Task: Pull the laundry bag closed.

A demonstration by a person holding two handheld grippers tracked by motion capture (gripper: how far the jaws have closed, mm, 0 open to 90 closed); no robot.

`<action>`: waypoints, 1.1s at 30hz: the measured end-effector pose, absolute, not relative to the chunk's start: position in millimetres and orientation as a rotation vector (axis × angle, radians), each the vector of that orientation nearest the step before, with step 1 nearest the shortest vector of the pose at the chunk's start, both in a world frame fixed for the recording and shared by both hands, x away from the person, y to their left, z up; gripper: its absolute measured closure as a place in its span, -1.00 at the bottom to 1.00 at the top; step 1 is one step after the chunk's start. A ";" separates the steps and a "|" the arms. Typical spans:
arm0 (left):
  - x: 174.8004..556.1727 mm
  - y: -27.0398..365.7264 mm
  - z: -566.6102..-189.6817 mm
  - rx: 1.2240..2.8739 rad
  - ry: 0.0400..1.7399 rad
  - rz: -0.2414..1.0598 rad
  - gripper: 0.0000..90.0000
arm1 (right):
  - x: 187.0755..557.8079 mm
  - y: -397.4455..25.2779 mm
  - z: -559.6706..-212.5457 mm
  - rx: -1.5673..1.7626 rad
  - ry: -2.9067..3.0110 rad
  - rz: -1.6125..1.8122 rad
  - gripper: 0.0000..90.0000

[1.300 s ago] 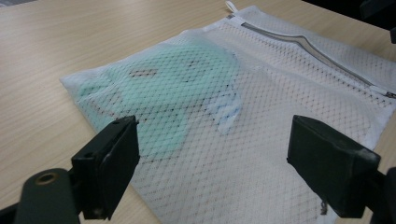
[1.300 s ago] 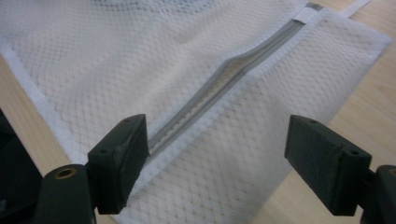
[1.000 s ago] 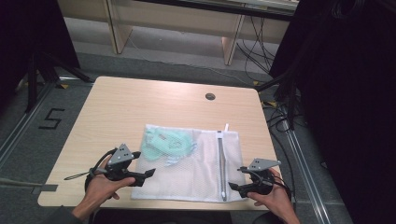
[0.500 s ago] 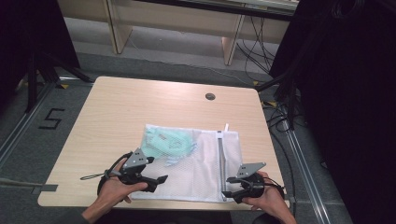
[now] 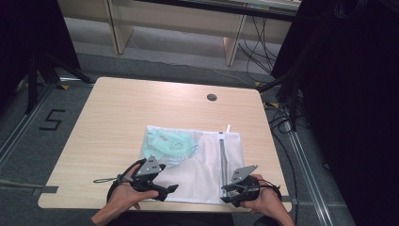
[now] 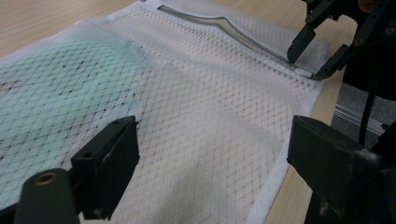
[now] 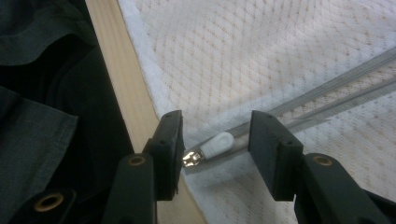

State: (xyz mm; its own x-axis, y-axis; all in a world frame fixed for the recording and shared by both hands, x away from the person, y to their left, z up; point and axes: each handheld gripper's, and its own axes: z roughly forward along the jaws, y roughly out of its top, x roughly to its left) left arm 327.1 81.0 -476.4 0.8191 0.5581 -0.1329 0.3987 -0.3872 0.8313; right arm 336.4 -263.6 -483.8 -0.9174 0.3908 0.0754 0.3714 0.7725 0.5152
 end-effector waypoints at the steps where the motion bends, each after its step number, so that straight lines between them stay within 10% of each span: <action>1: 327.1 81.0 -476.4 2.028 0.707 0.207 -0.64 | 335.9 -262.6 -484.2 0.639 2.935 0.833 0.25; 33: 326.6 81.7 -476.6 2.027 0.699 0.204 -0.62 | 336.7 -261.7 -478.6 0.662 2.934 0.838 0.76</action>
State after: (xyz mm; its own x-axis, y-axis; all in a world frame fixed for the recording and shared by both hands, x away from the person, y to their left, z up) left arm 326.6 81.7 -476.6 0.8227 0.5528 -0.1326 0.3947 -0.3876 0.8331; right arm 336.7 -261.7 -478.6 -0.9098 0.4040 0.0953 0.3934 0.7661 0.5083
